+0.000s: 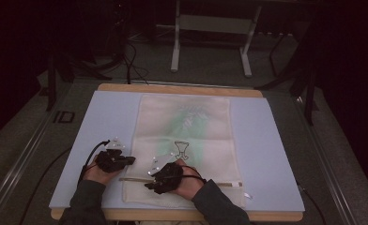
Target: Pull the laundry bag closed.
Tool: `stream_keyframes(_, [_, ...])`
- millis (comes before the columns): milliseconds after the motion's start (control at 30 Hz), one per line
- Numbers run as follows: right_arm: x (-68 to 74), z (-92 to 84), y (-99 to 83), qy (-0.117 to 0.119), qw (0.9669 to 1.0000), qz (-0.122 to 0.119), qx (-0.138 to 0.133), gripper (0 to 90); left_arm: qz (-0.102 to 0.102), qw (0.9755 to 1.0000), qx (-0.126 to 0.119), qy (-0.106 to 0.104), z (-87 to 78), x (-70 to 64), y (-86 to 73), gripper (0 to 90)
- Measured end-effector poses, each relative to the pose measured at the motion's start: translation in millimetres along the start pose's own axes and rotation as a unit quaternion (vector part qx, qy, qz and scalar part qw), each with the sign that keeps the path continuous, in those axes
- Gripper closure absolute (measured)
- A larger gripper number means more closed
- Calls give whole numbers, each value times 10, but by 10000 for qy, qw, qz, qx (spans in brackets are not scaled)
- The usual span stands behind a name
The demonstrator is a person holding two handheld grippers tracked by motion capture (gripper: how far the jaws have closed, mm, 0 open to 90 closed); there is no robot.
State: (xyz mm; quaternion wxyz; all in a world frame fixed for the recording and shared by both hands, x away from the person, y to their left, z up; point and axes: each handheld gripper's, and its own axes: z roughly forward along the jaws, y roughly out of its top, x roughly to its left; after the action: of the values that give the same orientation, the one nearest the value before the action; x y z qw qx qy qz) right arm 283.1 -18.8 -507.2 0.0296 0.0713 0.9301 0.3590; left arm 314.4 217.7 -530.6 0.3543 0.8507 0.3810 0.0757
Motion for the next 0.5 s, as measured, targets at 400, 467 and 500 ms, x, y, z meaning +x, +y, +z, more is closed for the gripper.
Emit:
stream_keyframes(400, [3,129,106,55,9999,-73,-42,643,-9,10000,15,-19,-43,16,-1,895])
stream_keyframes(467, [-1,155,117,98,9999,-104,-47,655,6,10000,37,3,-62,22,-3,895])
stream_keyframes(500, [-3,182,128,105,9999,-108,-43,662,-13,10000,29,28,-79,33,-11,896])
